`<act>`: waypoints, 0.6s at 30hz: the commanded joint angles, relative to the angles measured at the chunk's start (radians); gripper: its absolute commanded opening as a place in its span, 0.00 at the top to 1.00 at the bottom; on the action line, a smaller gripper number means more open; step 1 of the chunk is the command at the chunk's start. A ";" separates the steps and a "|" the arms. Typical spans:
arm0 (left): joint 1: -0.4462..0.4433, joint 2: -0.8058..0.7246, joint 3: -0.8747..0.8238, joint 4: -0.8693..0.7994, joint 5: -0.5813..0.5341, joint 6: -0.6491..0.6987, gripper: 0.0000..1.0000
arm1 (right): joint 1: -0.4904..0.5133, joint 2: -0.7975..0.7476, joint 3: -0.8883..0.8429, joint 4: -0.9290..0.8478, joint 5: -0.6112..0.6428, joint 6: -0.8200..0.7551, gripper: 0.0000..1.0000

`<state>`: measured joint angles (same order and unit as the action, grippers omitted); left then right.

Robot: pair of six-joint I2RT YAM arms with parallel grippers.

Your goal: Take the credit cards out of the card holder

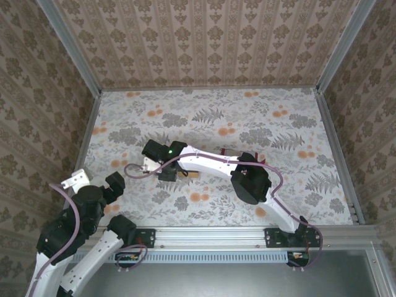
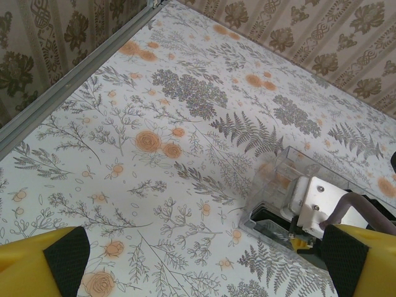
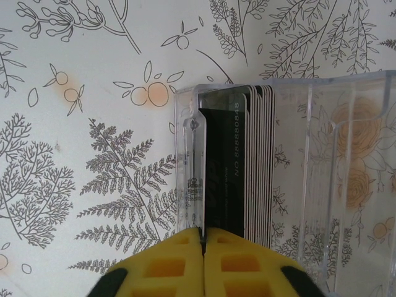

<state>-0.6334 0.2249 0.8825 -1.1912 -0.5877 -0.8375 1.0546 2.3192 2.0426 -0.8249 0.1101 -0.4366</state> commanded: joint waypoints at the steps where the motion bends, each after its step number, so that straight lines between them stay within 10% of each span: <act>1: 0.003 0.004 0.012 -0.023 -0.004 0.003 0.00 | 0.004 0.014 0.020 0.011 0.028 0.006 0.79; 18: 0.001 -0.002 0.011 -0.018 0.000 0.011 0.00 | -0.005 -0.039 -0.066 0.104 0.111 0.025 0.77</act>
<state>-0.6334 0.2249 0.8825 -1.1912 -0.5873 -0.8375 1.0546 2.3161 2.0083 -0.7387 0.1844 -0.4324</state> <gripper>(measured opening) 0.998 0.232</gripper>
